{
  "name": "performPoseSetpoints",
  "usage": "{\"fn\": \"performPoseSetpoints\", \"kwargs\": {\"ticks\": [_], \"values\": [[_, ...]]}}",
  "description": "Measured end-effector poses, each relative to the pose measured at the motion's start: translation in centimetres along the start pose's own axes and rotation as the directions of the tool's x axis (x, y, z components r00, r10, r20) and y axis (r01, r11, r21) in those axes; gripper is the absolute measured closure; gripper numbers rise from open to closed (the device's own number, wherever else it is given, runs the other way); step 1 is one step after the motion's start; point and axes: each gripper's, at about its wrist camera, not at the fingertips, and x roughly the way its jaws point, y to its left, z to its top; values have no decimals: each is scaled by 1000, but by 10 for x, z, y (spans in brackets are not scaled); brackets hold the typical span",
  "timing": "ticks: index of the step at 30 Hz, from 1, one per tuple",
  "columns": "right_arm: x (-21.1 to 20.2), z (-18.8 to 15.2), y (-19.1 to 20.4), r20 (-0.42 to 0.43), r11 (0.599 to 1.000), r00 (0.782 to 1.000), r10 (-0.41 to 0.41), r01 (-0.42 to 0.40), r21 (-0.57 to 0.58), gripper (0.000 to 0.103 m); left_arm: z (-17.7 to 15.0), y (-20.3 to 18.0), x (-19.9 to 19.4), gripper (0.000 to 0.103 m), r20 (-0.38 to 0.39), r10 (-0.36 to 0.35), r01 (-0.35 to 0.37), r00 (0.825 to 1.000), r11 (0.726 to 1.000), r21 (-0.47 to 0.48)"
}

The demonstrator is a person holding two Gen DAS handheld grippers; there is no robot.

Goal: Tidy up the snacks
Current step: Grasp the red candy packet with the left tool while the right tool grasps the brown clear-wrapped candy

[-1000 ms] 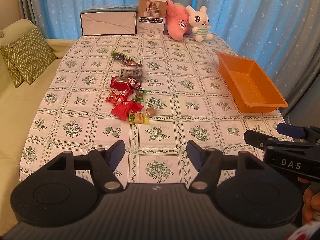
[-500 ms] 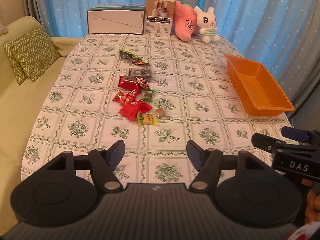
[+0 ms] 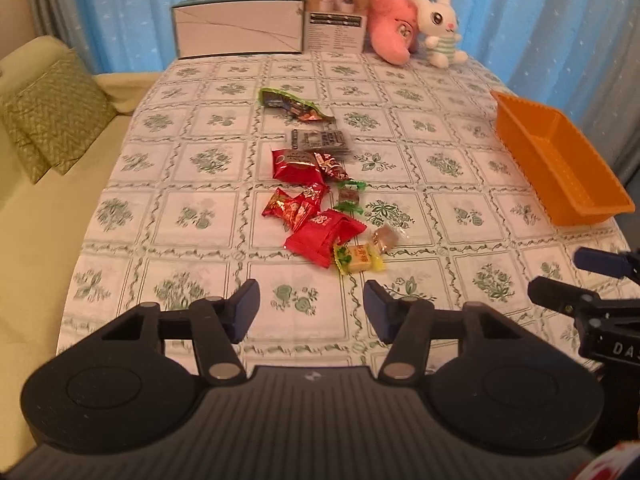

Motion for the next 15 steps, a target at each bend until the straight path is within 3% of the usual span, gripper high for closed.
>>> {"fn": "performPoseSetpoints", "kwargs": {"ticks": [8,15], "values": [[52,9,15,-40,998,998,47,-49,-33,39,24,6,47,62,-26,-78,81,997,986,142],[91,19,26,-48,994,995,91,-94,-63,48,34,16,78,71,-47,-143,149,989,974,171]]}}
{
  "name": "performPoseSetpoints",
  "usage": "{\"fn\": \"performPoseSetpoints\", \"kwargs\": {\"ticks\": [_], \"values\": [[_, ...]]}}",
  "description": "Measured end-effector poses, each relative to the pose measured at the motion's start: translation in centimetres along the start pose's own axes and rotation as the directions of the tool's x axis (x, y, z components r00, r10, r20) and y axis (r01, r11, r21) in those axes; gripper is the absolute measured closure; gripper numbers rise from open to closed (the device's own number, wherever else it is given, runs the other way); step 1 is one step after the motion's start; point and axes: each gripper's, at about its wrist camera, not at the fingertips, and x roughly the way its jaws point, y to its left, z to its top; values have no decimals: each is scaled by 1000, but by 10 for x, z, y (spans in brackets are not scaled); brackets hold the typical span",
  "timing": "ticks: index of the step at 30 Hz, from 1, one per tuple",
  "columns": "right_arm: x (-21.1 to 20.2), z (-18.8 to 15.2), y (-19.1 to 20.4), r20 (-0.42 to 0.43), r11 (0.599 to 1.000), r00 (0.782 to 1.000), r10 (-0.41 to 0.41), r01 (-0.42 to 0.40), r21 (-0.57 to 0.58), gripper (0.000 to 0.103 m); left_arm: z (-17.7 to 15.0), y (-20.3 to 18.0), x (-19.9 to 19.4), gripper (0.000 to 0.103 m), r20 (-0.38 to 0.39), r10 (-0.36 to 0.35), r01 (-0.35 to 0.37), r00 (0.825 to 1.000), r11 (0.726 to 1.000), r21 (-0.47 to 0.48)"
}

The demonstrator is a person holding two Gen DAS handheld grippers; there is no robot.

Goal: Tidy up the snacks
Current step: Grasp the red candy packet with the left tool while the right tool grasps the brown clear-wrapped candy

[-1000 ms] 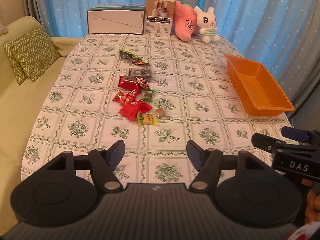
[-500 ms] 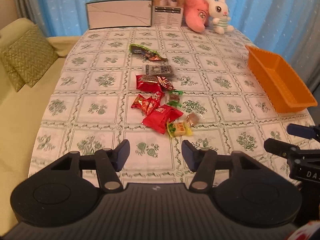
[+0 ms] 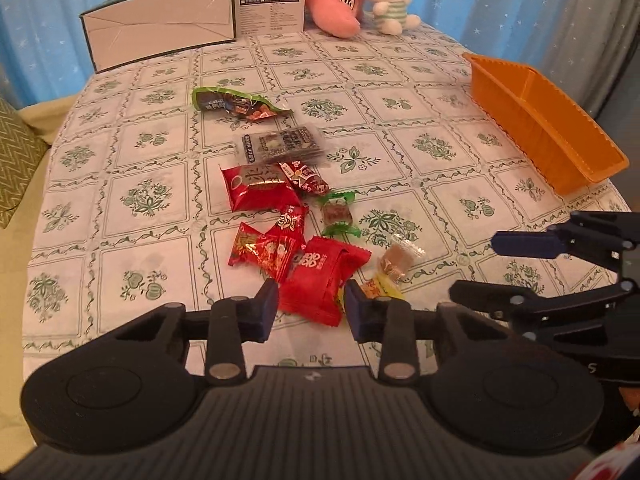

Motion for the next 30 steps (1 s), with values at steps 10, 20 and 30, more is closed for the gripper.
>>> {"fn": "performPoseSetpoints", "kwargs": {"ticks": [10,20,30], "values": [[48,14,12,-30,1000,1000,9,-10,-23,51,1,8,10,72,4,-16,15,1000,1000,13],[48,11,-8,-44,999,998,-46,46,-7,76,9,-6,15,71,7,-36,35,999,994,103],[37,14,-12,-12,998,999,-43,44,46,57,9,-11,36,70,-49,-1,10,999,982,190]]}}
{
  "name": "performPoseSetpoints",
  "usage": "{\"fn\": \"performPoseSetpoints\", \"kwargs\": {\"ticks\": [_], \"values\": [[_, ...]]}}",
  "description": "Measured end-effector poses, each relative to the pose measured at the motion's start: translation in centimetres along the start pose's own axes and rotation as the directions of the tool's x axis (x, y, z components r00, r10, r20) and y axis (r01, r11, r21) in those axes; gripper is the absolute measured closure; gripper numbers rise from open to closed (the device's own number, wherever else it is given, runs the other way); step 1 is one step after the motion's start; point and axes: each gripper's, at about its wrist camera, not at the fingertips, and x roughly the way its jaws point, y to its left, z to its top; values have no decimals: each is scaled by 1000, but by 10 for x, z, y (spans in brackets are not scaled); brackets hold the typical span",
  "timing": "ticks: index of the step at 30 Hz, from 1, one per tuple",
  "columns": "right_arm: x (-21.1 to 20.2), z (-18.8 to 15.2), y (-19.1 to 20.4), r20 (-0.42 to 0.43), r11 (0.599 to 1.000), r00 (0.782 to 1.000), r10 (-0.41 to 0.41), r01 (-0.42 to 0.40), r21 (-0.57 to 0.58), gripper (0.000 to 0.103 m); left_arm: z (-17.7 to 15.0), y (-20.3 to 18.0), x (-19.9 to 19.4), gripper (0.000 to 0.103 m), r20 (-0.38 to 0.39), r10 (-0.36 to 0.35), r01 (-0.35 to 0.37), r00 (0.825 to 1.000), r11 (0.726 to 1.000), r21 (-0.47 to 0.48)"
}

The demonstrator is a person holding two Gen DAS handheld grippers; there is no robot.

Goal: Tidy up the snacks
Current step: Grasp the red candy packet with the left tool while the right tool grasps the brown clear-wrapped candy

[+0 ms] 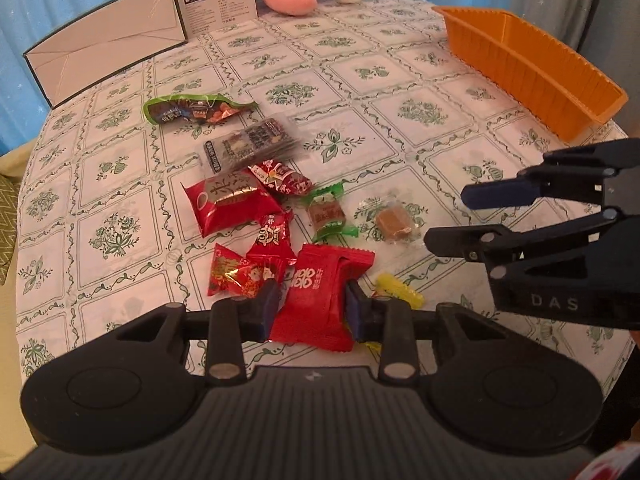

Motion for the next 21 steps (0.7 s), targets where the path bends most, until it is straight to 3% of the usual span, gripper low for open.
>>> {"fn": "performPoseSetpoints", "kwargs": {"ticks": [4,9,15,21], "values": [[5,3,2,-5,1000,1000,11,-11,22,57,-1,5,-5,79,6,-11,11,1000,999,-36],[16,9,6,-6,998,1000,26,-25,57,57,-1,16,-30,79,73,-1,9,997,994,-111],[30,14,21,-7,999,1000,6,-5,46,58,-4,24,-45,79,100,40,-21,994,983,-182],[31,12,27,-12,999,1000,-18,17,-30,86,-9,21,-47,79,101,41,-19,994,978,-208]]}}
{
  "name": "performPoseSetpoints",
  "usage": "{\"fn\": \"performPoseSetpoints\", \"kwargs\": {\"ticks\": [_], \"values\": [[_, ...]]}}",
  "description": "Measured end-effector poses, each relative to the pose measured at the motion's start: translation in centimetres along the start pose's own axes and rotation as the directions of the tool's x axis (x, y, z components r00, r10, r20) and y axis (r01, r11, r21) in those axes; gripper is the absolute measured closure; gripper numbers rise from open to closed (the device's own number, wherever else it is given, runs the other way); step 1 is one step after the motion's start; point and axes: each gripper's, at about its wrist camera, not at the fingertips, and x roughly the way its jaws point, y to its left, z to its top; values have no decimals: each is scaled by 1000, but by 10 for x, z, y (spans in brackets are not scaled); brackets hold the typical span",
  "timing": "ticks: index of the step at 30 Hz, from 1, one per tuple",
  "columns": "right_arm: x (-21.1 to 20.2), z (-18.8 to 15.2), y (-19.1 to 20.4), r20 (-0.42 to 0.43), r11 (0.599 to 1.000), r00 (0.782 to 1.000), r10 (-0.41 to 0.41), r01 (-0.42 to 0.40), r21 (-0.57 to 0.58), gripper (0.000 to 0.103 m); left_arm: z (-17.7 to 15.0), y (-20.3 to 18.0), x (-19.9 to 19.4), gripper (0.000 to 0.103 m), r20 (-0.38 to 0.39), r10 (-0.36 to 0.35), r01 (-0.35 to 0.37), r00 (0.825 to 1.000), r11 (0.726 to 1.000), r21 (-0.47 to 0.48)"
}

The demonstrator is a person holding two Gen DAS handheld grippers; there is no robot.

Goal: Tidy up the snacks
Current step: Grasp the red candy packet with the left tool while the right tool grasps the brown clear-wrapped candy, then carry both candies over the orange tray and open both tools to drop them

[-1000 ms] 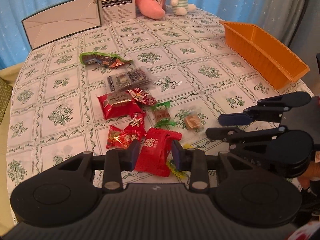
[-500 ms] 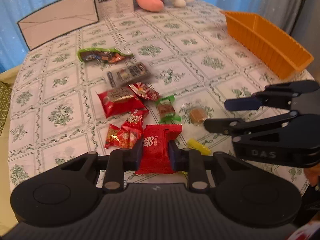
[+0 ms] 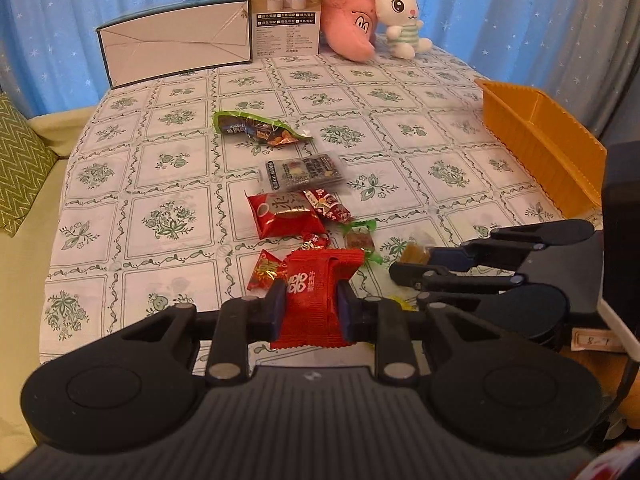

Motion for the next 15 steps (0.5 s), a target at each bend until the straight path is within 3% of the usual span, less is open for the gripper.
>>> {"fn": "performPoseSetpoints", "kwargs": {"ticks": [8,15], "values": [[-27,-11,-18,39,999,999,-28,27,24,92,0,-20,-7,79,9,-21,21,1000,1000,0],[-87,-10,-63,127,992,986,-111,101,82,92,24,-68,-16,79,49,-52,52,997,999,3]]}}
